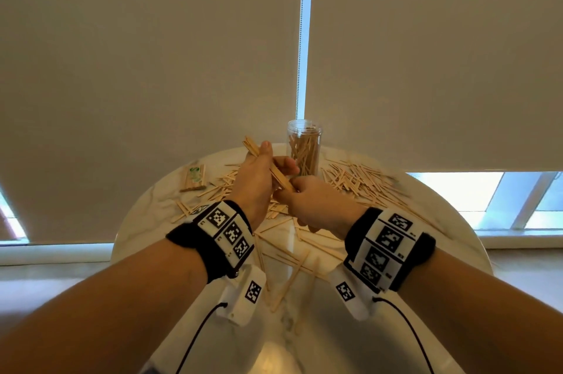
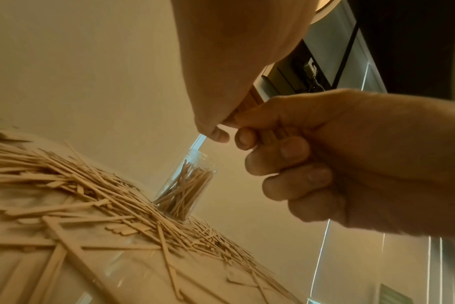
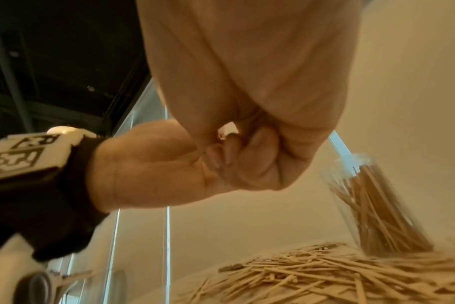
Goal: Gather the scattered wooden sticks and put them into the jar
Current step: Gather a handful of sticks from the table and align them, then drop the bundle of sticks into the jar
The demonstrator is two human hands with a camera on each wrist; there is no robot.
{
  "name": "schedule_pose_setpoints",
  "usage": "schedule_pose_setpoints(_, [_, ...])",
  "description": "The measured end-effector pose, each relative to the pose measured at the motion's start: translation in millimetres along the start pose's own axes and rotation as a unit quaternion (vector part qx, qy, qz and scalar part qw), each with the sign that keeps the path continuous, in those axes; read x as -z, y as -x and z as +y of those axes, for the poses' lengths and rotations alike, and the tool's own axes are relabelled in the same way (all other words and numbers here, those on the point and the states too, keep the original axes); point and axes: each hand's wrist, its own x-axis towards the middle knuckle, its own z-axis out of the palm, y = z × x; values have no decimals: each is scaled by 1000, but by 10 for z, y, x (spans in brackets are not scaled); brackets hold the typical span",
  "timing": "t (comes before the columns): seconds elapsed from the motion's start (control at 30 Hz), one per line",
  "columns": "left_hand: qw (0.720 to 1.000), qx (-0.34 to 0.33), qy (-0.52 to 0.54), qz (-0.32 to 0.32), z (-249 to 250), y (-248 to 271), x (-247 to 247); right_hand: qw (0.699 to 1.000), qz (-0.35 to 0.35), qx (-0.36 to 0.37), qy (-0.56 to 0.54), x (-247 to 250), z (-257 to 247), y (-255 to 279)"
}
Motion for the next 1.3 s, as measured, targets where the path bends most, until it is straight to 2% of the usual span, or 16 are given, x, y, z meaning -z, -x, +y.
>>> schedule_pose_setpoints(0.13, [999,35,-26,-25,-19,22,-5,993,27,56,100,1,28,14])
schedule_pose_setpoints(0.2, [999,21,-28,-34,-12,11,20,988,51,57,137,39,91,-7])
schedule_pose_setpoints(0.23, [1000,7,-16,-25,19,0,40,985,54,51,153,57,127,-14])
schedule_pose_setpoints(0.37, [997,-19,-2,76,208,-120,107,975,54,32,214,94,268,-22])
schedule_pose_setpoints(0.43, [996,20,-47,71,212,-129,74,973,61,37,218,93,271,-27])
schedule_pose_setpoints(0.5, [993,61,-99,33,151,-80,5,974,59,43,214,90,251,-42])
schedule_pose_setpoints(0.67, [992,41,-122,-5,113,-38,-90,969,67,38,235,94,292,-55])
schedule_pose_setpoints(0.77, [996,52,-67,12,114,-79,-94,965,61,12,255,153,281,-102])
schedule_pose_setpoints(0.87, [990,45,-135,16,27,-102,-128,957,43,-9,286,219,217,-112])
schedule_pose_setpoints(0.97, [987,12,-145,64,-21,-166,-105,972,50,16,228,281,184,-93])
schedule_pose_setpoints(1.03, [982,-10,-167,86,-45,-240,-66,973,81,43,214,310,174,-84])
schedule_pose_setpoints(1.1, [948,-39,-305,82,-96,-304,-36,965,111,55,229,315,175,-88])
schedule_pose_setpoints(1.2, [854,-93,-506,77,-150,-381,-3,970,99,65,213,304,217,-109])
schedule_pose_setpoints(1.23, [835,-112,-532,83,-153,-412,10,971,89,75,208,299,230,-114])
schedule_pose_setpoints(1.3, [822,-142,-545,81,-149,-501,22,966,88,100,220,330,232,-145])
